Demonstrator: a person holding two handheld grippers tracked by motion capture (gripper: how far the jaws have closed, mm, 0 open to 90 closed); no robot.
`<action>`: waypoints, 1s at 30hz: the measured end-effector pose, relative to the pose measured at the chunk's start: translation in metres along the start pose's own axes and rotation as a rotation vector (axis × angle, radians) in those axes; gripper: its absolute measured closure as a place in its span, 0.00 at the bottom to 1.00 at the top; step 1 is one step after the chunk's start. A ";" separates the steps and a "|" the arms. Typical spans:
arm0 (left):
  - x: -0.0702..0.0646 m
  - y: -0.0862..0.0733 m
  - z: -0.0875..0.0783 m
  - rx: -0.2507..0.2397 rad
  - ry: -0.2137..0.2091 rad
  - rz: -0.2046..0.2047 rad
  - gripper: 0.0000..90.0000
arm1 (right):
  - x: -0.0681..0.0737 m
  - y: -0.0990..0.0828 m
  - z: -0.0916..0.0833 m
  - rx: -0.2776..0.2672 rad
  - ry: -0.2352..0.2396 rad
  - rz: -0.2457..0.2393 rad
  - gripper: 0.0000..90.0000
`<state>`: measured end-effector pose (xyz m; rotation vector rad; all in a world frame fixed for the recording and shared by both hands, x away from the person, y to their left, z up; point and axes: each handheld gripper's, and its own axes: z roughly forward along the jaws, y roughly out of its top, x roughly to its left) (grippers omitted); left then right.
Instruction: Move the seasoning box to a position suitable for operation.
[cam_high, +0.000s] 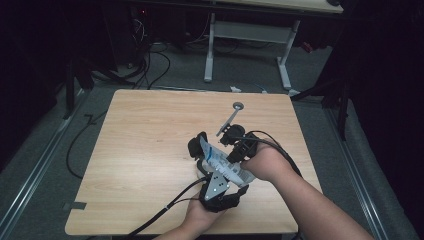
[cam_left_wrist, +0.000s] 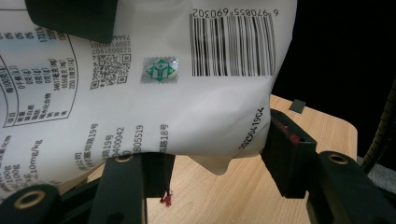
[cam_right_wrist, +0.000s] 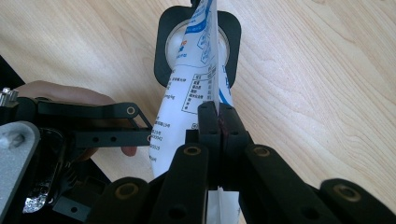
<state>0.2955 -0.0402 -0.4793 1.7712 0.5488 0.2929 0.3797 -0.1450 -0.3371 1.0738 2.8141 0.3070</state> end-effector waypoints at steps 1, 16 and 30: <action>0.000 0.000 0.000 0.000 -0.001 0.000 0.54 | 0.000 0.000 0.000 0.000 0.000 0.000 1.00; 0.000 0.001 0.000 -0.007 0.003 0.000 0.54 | 0.000 0.001 0.000 0.001 -0.004 -0.003 1.00; 0.000 0.003 -0.001 -0.013 0.003 0.005 0.54 | 0.000 0.002 -0.002 -0.002 -0.004 -0.002 1.00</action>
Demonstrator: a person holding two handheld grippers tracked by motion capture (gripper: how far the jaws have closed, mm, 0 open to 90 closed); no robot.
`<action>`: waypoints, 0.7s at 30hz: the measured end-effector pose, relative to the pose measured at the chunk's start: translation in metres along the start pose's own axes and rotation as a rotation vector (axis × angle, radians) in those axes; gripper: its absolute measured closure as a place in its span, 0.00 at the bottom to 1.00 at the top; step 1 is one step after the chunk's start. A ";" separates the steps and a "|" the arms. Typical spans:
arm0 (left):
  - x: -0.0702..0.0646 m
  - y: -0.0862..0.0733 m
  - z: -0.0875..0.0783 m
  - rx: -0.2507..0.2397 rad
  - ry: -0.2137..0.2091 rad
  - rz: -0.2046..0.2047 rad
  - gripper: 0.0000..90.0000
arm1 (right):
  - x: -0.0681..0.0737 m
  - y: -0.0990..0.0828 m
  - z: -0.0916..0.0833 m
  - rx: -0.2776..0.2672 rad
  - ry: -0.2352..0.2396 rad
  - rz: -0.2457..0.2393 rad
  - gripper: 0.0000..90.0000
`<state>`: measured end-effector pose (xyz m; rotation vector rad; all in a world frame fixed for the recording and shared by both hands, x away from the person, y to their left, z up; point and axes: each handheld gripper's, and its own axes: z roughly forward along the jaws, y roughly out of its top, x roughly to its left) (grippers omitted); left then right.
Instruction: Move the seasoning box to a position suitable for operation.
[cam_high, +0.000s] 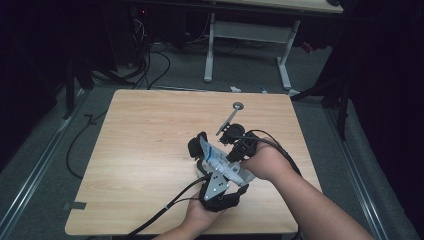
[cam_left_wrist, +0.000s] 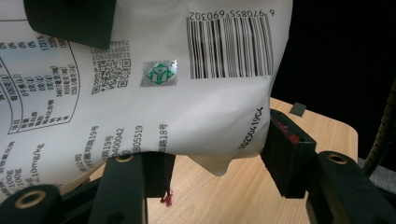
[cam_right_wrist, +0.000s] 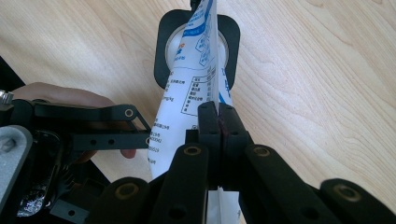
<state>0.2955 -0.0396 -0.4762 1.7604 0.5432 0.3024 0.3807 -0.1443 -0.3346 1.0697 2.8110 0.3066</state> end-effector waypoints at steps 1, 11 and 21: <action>0.000 0.000 0.000 0.000 0.000 0.000 0.54 | 0.000 0.000 0.000 0.000 -0.001 0.001 1.00; 0.000 0.003 0.000 -0.004 0.004 0.002 0.54 | 0.000 0.001 -0.002 -0.004 -0.002 -0.003 1.00; 0.000 0.003 0.000 -0.005 0.006 0.002 0.54 | 0.000 0.002 -0.001 -0.004 -0.005 -0.006 1.00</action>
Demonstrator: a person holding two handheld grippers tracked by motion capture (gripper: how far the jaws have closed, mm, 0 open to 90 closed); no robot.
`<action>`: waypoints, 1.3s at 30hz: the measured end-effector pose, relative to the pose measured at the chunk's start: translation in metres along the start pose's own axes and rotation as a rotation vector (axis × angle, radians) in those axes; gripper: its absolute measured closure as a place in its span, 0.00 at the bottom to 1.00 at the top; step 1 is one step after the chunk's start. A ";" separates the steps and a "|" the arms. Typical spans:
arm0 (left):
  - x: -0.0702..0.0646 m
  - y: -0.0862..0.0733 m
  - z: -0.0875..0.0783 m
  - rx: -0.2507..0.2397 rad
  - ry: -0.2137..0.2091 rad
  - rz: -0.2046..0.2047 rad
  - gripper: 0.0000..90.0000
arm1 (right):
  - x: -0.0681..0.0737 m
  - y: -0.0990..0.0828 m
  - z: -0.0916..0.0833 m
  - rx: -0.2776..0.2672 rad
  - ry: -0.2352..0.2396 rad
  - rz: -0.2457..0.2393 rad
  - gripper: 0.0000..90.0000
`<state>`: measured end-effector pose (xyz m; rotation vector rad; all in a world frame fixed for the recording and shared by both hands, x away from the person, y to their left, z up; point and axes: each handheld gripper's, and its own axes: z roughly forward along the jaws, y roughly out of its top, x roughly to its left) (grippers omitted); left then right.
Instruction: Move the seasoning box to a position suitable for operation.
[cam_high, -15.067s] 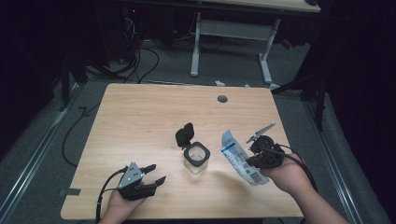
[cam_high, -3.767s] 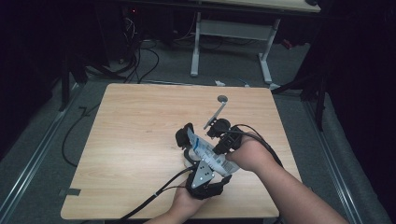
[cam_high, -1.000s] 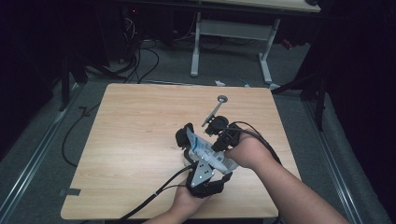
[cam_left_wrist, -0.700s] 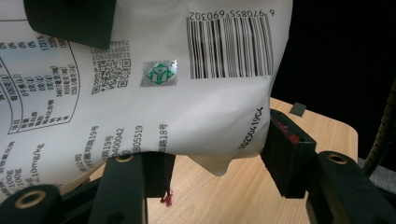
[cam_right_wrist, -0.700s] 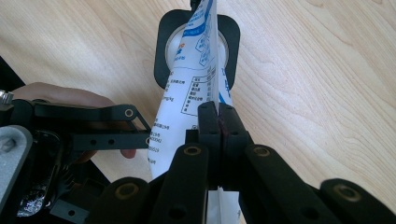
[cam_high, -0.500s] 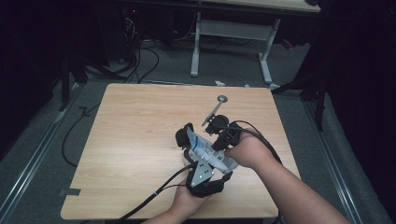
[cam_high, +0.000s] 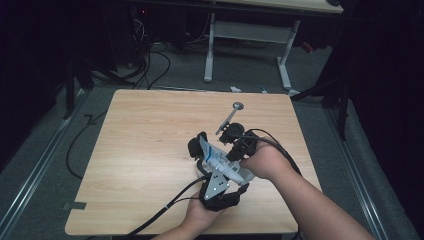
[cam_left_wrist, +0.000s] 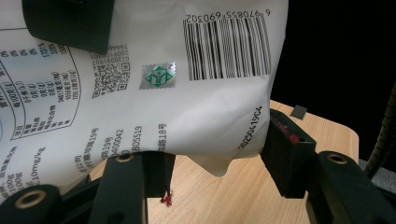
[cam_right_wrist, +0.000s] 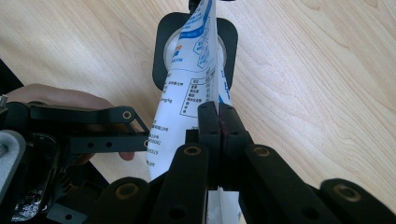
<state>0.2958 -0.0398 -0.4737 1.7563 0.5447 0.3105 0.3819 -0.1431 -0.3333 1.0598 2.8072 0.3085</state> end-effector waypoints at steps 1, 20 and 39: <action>0.000 0.000 0.000 -0.001 0.000 0.000 0.54 | 0.000 0.000 0.000 0.001 -0.001 0.000 1.00; 0.001 -0.001 0.001 -0.001 0.006 0.000 0.55 | 0.000 0.002 0.004 0.005 -0.001 0.003 1.00; 0.001 -0.002 0.001 -0.006 0.005 -0.001 0.55 | 0.000 0.002 0.004 0.005 0.002 0.007 1.00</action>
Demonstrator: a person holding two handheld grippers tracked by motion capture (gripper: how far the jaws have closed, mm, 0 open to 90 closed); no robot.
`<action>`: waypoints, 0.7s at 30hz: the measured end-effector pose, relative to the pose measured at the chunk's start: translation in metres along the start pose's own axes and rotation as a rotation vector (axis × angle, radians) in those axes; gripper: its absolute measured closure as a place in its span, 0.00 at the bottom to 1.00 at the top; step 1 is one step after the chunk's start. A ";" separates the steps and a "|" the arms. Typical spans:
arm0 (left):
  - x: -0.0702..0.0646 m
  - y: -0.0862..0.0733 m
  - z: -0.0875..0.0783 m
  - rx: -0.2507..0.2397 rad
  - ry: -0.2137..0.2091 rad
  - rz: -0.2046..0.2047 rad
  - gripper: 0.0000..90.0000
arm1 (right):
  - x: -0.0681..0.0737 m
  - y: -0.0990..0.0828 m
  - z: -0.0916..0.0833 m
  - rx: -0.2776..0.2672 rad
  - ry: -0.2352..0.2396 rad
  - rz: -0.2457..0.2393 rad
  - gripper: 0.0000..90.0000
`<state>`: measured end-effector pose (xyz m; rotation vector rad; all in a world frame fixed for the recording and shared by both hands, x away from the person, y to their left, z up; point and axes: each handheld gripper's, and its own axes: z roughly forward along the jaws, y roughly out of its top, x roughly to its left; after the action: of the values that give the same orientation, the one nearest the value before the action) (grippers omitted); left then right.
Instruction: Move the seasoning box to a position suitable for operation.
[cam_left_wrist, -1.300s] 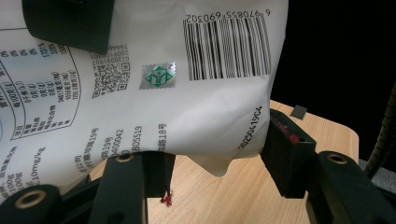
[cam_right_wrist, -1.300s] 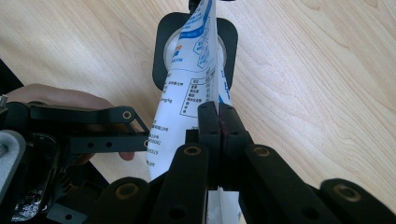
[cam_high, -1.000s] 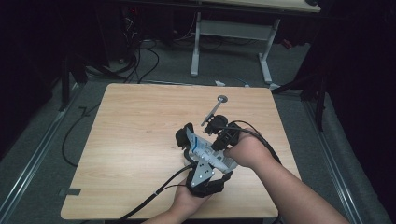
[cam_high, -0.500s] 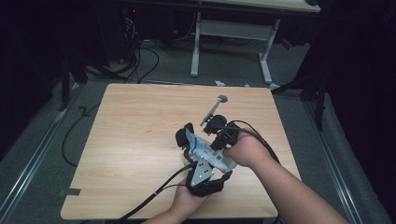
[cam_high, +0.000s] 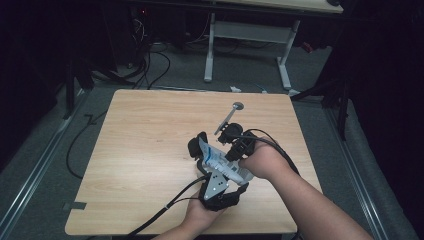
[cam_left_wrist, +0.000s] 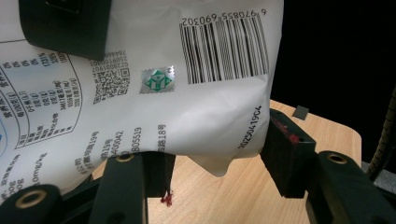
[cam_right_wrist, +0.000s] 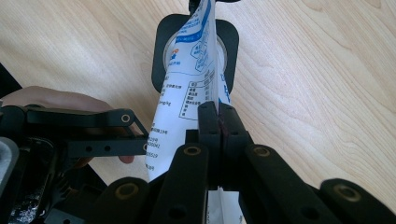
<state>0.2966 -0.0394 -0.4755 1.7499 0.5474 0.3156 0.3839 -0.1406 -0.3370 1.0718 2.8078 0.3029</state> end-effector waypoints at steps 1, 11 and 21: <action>0.000 0.000 0.000 0.000 0.000 0.000 0.55 | 0.000 0.000 0.000 -0.001 -0.003 -0.004 1.00; 0.000 0.000 0.000 -0.002 -0.001 0.001 0.55 | -0.001 -0.001 -0.001 -0.006 -0.002 -0.005 1.00; 0.001 0.001 -0.001 -0.001 0.001 0.002 0.55 | 0.000 0.000 -0.001 -0.007 0.002 -0.001 1.00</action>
<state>0.2970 -0.0389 -0.4744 1.7490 0.5462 0.3177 0.3841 -0.1408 -0.3358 1.0687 2.8071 0.3129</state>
